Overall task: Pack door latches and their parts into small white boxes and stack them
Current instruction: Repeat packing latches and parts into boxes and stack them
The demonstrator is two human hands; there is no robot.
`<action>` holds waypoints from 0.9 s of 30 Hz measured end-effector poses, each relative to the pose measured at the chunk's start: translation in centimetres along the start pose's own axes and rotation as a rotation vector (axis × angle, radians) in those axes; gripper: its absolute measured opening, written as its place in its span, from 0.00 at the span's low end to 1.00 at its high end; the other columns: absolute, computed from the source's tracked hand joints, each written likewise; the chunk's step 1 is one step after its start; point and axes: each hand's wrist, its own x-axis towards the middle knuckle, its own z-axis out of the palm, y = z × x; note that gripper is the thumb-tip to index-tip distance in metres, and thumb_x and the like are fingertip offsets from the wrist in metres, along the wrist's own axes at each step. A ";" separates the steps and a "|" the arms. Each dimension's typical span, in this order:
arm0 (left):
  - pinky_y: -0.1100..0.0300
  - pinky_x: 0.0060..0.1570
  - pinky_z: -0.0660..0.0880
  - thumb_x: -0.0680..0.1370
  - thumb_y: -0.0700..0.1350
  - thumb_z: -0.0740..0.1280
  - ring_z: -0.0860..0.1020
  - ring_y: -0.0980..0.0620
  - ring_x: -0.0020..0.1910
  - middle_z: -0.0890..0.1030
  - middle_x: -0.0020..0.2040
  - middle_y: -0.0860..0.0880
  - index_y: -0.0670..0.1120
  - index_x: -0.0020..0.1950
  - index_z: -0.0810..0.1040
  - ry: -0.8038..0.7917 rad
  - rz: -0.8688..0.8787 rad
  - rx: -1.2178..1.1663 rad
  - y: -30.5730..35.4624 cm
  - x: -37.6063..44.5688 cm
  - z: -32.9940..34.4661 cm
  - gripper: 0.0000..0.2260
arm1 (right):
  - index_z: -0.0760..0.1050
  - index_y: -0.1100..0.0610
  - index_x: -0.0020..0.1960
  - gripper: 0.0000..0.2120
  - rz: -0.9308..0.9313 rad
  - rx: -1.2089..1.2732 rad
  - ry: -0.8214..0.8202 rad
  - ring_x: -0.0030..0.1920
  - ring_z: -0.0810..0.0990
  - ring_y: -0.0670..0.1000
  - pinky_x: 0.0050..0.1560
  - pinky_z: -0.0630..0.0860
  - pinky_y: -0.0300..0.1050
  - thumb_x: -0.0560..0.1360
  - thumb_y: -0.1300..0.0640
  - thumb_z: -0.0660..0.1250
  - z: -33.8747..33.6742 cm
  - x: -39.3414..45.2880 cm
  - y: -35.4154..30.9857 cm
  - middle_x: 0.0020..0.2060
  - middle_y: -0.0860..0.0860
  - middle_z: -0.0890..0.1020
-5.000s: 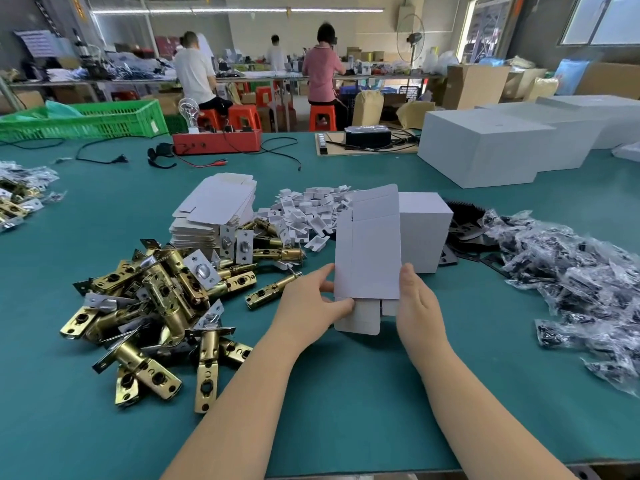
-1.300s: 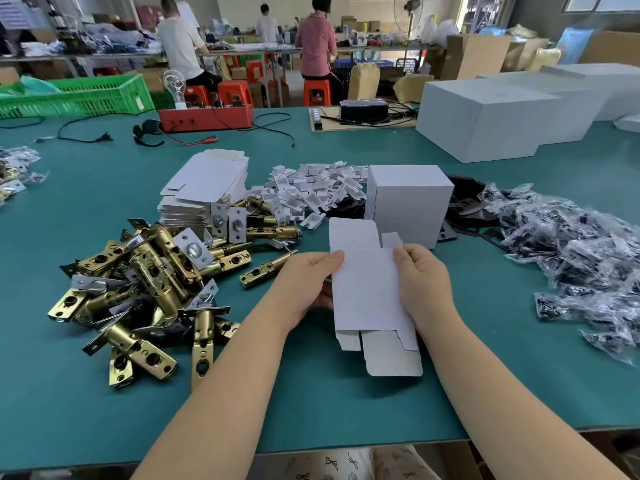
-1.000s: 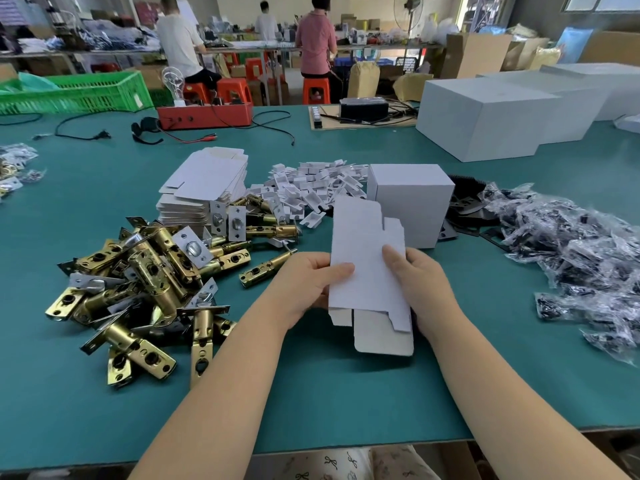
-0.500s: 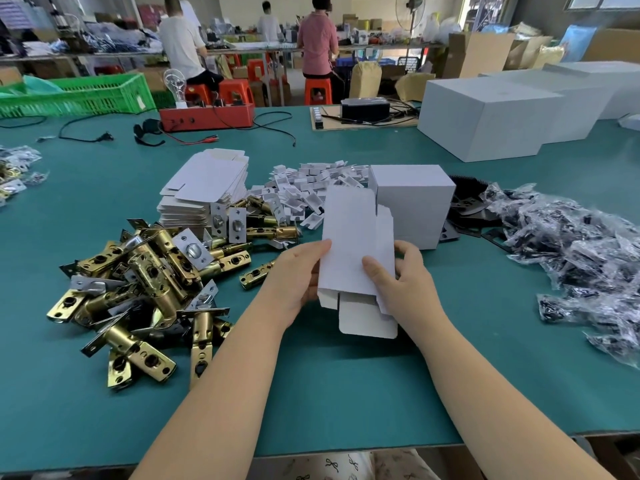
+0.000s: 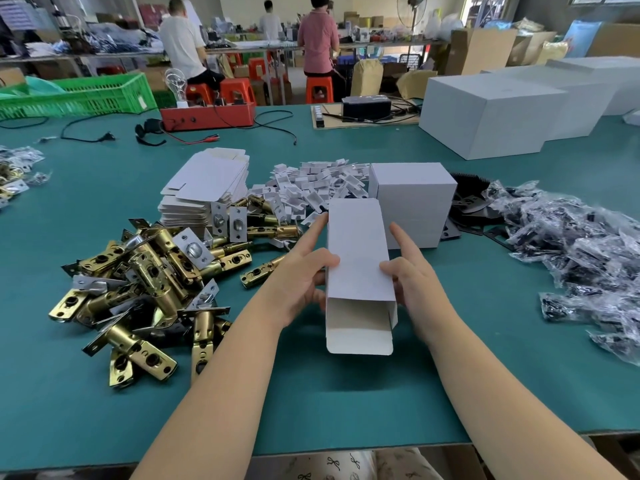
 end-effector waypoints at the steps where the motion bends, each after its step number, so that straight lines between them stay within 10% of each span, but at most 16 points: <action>1: 0.39 0.51 0.69 0.65 0.45 0.68 0.79 0.37 0.54 0.82 0.60 0.49 0.66 0.70 0.66 -0.006 -0.002 0.004 0.0 0.0 -0.1 0.35 | 0.62 0.39 0.72 0.37 -0.005 0.019 -0.008 0.43 0.80 0.50 0.41 0.76 0.44 0.64 0.52 0.62 0.0 0.0 0.0 0.50 0.46 0.83; 7: 0.51 0.33 0.72 0.65 0.45 0.67 0.79 0.44 0.42 0.80 0.61 0.44 0.64 0.71 0.67 -0.075 -0.032 0.113 0.1 -0.4 0.6 0.35 | 0.68 0.44 0.69 0.30 -0.026 0.094 -0.076 0.54 0.81 0.57 0.58 0.75 0.65 0.67 0.57 0.61 0.1 0.1 -0.4 0.56 0.46 0.82; 10: 0.31 0.48 0.73 0.65 0.44 0.67 0.79 0.33 0.54 0.80 0.62 0.46 0.61 0.73 0.66 -0.067 -0.039 0.092 0.0 -0.5 0.4 0.36 | 0.71 0.44 0.66 0.26 -0.016 0.103 -0.085 0.52 0.82 0.57 0.57 0.72 0.68 0.68 0.56 0.62 -0.1 0.0 -0.4 0.54 0.47 0.83; 19: 0.53 0.40 0.75 0.76 0.44 0.63 0.78 0.44 0.45 0.83 0.48 0.43 0.54 0.58 0.77 0.046 -0.060 0.164 0.1 -0.5 0.7 0.12 | 0.76 0.50 0.55 0.15 0.022 0.101 -0.094 0.45 0.84 0.51 0.45 0.80 0.49 0.68 0.52 0.66 -0.1 0.1 -0.1 0.48 0.49 0.85; 27: 0.52 0.41 0.75 0.70 0.53 0.65 0.78 0.41 0.46 0.83 0.50 0.36 0.56 0.55 0.82 -0.024 -0.039 0.048 0.5 -0.3 1.0 0.15 | 0.75 0.54 0.54 0.08 0.096 0.229 -0.125 0.41 0.83 0.50 0.39 0.80 0.44 0.76 0.54 0.66 -0.5 0.3 -0.3 0.43 0.50 0.85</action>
